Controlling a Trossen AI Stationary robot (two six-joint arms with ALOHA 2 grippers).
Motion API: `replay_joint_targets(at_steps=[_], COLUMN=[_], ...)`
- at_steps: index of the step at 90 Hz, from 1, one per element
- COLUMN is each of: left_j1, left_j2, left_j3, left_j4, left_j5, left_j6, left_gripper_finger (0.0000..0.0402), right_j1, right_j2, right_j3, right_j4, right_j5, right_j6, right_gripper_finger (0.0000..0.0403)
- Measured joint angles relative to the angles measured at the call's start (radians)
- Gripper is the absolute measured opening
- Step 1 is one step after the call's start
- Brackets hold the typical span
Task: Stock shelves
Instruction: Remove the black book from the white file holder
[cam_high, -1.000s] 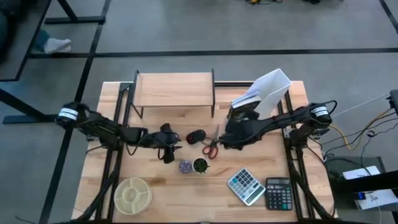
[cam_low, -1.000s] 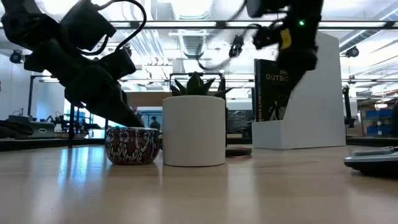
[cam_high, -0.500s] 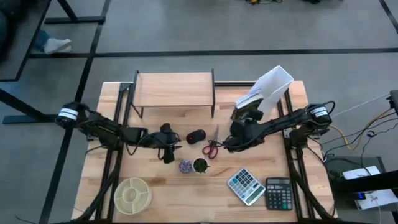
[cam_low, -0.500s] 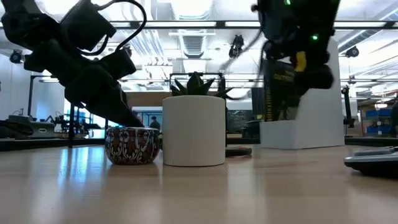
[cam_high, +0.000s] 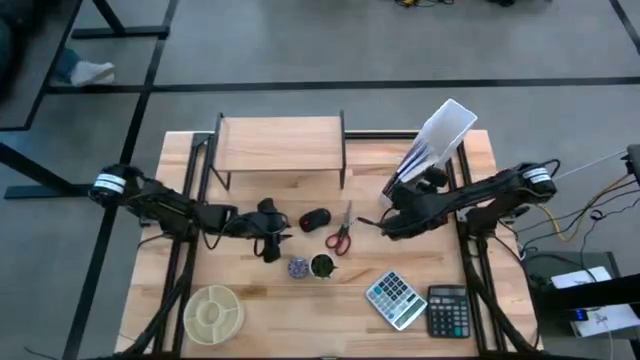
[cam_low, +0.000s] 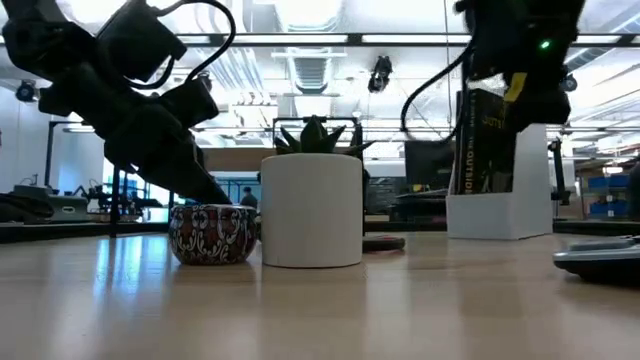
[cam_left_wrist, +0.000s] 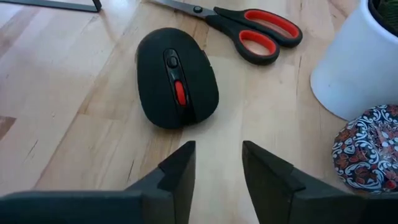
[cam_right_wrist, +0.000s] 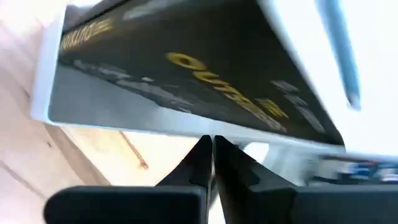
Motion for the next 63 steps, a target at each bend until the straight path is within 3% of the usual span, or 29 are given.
replay_joint_targets(at_steps=[21,37,63], left_j1=[0.000,0.000,0.000], left_j2=[0.000,0.000,0.000], left_j3=[0.000,0.000,0.000], left_j4=[0.001,0.001,0.002], left_j5=[0.000,0.000,0.000], left_j6=[0.002,0.009,0.011], left_gripper_finger=[0.0107,0.0114,0.0129], right_j1=[0.116,0.172,0.129], right_j2=[-0.253,-0.342,-0.323], right_j3=[-0.108,-0.148,-0.179], right_j4=[0.195,0.283,0.271], right_j5=[0.045,0.099,0.104], right_j6=[0.183,0.353,0.824], right_gripper_finger=[0.0000,0.0008,0.0105])
